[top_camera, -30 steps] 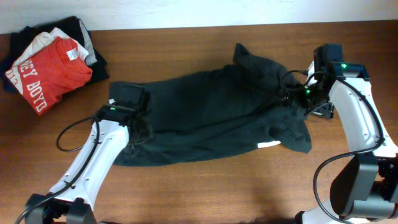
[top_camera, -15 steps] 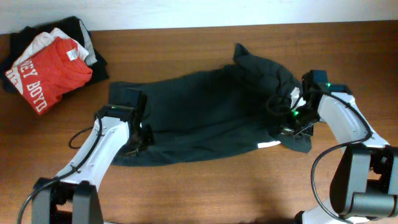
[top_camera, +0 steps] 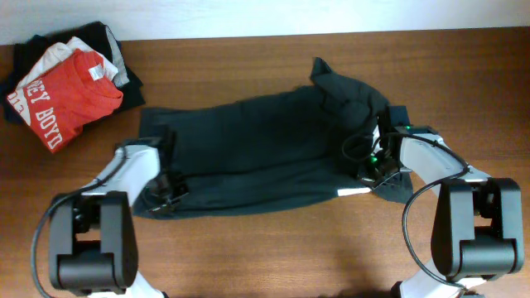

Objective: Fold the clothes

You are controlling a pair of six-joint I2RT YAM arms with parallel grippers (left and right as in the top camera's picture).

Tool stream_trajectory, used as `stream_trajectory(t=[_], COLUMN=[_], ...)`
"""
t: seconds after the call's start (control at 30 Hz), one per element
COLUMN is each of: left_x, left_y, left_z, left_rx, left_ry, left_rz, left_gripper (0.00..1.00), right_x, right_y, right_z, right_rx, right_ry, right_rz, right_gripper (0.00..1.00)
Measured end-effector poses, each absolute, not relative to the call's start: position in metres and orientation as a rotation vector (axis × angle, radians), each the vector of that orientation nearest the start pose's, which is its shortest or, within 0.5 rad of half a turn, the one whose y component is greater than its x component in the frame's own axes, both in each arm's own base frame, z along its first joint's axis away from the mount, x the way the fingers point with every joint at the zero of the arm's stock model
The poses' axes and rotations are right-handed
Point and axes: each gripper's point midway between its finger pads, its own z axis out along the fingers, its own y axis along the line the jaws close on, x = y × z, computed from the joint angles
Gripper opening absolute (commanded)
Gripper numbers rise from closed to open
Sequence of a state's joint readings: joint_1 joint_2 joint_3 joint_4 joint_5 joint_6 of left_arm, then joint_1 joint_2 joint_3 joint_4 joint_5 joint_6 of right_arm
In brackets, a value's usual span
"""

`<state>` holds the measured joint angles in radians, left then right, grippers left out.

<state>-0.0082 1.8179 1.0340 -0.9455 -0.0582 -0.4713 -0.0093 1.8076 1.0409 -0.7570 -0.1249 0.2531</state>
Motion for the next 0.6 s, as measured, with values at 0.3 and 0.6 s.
stream_trajectory(t=[0.3,0.6], left_x=[0.193,0.231], left_y=[0.059,0.033], left_z=[0.006,0.121], left_rx=[-1.127,-0.750], left_ry=[3.328,2.872], left_rz=[0.365,-0.089], left_gripper=[0.01,0.01], right_x=[0.264,0.259], right_y=[0.003,-0.006], right_z=[0.001,0.099], right_rx=[0.670,0.595], right_ry=[3.225,2.937], right_rz=[-0.003,0.006], right_gripper=[0.04,0.29])
